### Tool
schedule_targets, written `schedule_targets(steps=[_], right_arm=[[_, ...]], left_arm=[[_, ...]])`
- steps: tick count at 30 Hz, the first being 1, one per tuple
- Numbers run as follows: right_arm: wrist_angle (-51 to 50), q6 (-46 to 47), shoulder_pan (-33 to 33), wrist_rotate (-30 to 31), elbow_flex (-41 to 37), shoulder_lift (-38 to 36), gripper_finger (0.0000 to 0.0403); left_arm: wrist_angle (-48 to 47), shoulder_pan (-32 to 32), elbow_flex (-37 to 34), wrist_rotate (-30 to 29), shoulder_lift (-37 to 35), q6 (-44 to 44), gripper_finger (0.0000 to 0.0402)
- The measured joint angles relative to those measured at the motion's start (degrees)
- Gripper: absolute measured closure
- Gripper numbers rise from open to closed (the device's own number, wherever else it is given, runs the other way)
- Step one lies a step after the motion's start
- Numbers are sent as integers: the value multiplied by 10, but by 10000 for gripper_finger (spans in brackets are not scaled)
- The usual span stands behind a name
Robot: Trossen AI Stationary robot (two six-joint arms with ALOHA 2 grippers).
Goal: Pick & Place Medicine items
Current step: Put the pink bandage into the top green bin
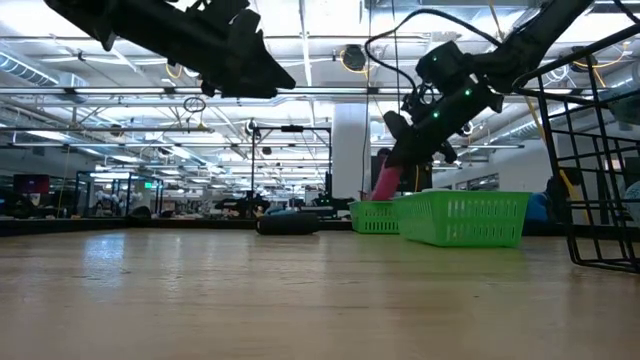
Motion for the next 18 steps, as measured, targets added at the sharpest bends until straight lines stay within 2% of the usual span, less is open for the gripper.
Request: schedule_targets(steps=[7,13,18], right_arm=[[1,-1,0,29,0,16,341],[-13,10,1,26,0,16,310],[-7,9,1,-4,0,16,285]], left_arm=[[0,2,0,0,0,-1,111],[0,2,0,0,0,-1,109],[0,2,0,0,0,-1,115]])
